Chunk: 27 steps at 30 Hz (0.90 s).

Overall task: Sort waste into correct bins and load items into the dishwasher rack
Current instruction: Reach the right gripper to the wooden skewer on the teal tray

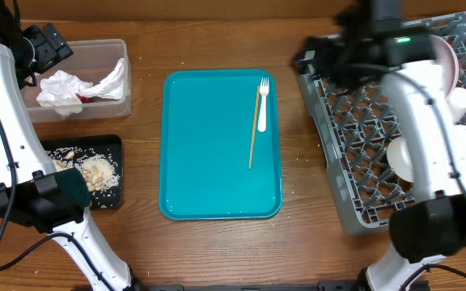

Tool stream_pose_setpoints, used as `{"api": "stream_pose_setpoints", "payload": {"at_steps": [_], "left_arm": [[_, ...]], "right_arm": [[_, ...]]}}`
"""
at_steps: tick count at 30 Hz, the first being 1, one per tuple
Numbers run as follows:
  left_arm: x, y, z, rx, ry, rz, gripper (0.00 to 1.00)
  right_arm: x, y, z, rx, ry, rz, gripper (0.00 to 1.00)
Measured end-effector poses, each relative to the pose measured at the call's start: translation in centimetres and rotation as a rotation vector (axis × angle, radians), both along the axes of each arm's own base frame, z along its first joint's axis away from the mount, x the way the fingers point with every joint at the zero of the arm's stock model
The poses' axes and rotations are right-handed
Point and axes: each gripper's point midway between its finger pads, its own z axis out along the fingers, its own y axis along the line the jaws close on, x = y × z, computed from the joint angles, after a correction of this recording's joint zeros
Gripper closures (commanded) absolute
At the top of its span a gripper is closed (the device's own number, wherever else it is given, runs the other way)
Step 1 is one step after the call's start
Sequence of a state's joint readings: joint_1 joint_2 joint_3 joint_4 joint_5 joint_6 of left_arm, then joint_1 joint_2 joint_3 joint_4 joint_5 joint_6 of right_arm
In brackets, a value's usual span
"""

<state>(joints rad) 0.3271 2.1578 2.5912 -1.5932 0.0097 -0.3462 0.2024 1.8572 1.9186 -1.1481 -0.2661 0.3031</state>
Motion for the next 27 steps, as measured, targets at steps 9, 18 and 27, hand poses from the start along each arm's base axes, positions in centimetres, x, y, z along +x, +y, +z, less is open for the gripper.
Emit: {"api": "stream_pose_setpoints", "payload": {"at_steps": [9, 18, 27], "left_arm": [[0.0, 0.0, 0.0, -0.001, 0.001, 0.0, 0.0], [0.0, 0.0, 0.0, 0.0, 0.0, 0.0, 0.0], [0.0, 0.0, 0.0, 0.0, 0.0, 0.0, 0.0]], "right_arm": [[-0.3, 10.2, -8.1, -0.172, 0.052, 0.065, 0.07], [-3.2, 12.4, -17.1, -0.26, 0.285, 0.041, 0.54], [-3.7, 11.4, -20.4, -0.346, 0.335, -0.065, 0.5]]}}
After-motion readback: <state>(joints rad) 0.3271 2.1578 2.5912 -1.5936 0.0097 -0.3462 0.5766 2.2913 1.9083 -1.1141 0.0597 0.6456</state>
